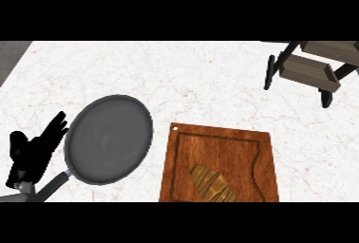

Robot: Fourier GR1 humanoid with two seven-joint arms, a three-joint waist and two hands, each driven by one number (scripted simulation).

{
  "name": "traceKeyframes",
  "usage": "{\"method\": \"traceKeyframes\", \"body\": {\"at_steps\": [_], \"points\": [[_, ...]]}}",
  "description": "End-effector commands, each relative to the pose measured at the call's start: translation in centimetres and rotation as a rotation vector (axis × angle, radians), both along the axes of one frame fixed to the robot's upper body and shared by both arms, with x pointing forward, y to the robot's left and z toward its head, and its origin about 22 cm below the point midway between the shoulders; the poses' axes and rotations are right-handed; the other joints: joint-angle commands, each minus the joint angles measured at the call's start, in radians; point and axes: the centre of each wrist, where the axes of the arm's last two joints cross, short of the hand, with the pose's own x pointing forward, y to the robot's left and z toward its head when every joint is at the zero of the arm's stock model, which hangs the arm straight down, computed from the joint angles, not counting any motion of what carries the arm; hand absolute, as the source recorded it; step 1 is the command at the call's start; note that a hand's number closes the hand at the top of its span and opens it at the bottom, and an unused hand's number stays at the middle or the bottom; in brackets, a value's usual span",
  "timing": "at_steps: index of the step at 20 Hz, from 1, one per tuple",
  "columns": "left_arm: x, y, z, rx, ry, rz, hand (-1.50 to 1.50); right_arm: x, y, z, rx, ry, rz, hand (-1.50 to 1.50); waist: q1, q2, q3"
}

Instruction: Pick the squash from the cutting board and place it in the tiered basket

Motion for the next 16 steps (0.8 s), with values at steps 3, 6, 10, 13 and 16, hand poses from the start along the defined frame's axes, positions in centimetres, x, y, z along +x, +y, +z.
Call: {"method": "traceKeyframes", "body": {"at_steps": [3,6,10,13,16], "points": [[0.7,0.2,0.9,0.0,-0.01,0.003,0.0,0.5,-2.4,-2.4,0.142,0.247,-0.169,1.5,0.0,0.001,0.0],[-0.7,0.6,-0.8,-0.004,0.006,-0.014,0.0,0.6,-2.2,-2.5,0.186,0.293,-0.277,-1.5,0.01,0.003,-0.001],[0.1,0.1,0.1,0.002,0.008,0.003,0.0,-0.1,-3.8,-1.9,0.293,0.223,-0.323,-1.5,0.004,0.001,0.002],[0.0,0.1,-0.3,0.008,0.008,-0.008,0.0,-0.1,-4.8,-2.7,0.342,0.147,-0.277,-1.5,-0.002,0.0,0.002],[1.0,0.3,0.7,0.005,-0.011,0.01,0.0,-1.2,-4.0,0.5,0.372,0.033,-0.223,-1.5,0.003,0.0,0.002]]}}
